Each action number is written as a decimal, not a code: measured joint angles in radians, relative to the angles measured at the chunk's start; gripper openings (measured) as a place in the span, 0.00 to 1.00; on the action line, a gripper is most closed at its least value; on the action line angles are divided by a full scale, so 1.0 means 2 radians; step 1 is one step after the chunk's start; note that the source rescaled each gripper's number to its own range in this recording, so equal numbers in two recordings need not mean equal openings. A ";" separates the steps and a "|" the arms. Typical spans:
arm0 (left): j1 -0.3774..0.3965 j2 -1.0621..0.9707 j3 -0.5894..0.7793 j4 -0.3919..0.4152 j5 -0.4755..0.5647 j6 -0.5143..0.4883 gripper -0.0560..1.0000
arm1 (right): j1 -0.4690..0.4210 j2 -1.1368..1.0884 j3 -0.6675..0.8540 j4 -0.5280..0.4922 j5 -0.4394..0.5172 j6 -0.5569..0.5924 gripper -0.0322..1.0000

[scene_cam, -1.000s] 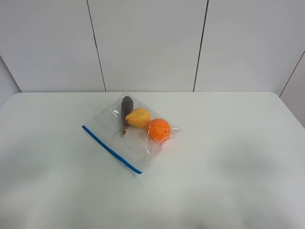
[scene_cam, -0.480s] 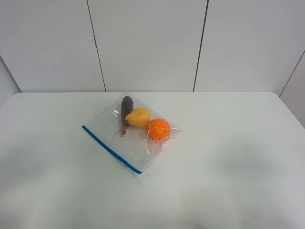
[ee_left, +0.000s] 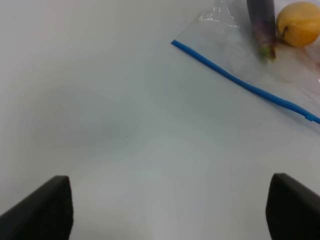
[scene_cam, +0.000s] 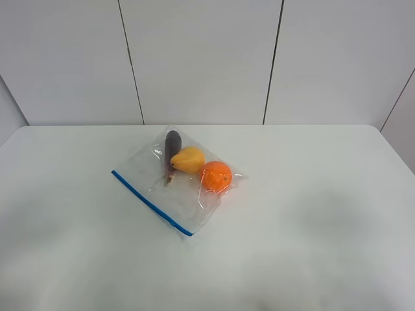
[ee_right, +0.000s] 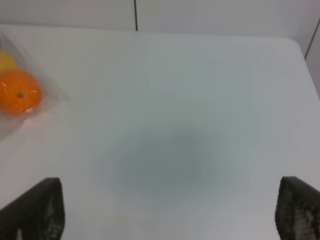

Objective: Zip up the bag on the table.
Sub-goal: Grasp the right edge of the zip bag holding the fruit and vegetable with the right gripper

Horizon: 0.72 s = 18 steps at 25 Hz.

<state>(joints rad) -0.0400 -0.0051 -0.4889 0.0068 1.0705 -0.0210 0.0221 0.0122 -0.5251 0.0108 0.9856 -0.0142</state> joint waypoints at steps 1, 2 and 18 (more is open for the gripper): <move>0.000 0.000 0.000 0.000 0.000 0.000 1.00 | 0.000 0.000 -0.001 0.002 -0.004 0.007 1.00; 0.000 0.000 0.000 0.000 0.000 0.000 1.00 | 0.000 0.001 -0.001 0.004 -0.008 0.014 1.00; 0.000 0.000 0.000 0.000 0.000 0.000 1.00 | 0.000 0.244 -0.007 0.235 -0.066 -0.052 0.94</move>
<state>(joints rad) -0.0400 -0.0051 -0.4889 0.0068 1.0705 -0.0210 0.0221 0.5000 -0.5386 0.4799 0.8529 -0.1191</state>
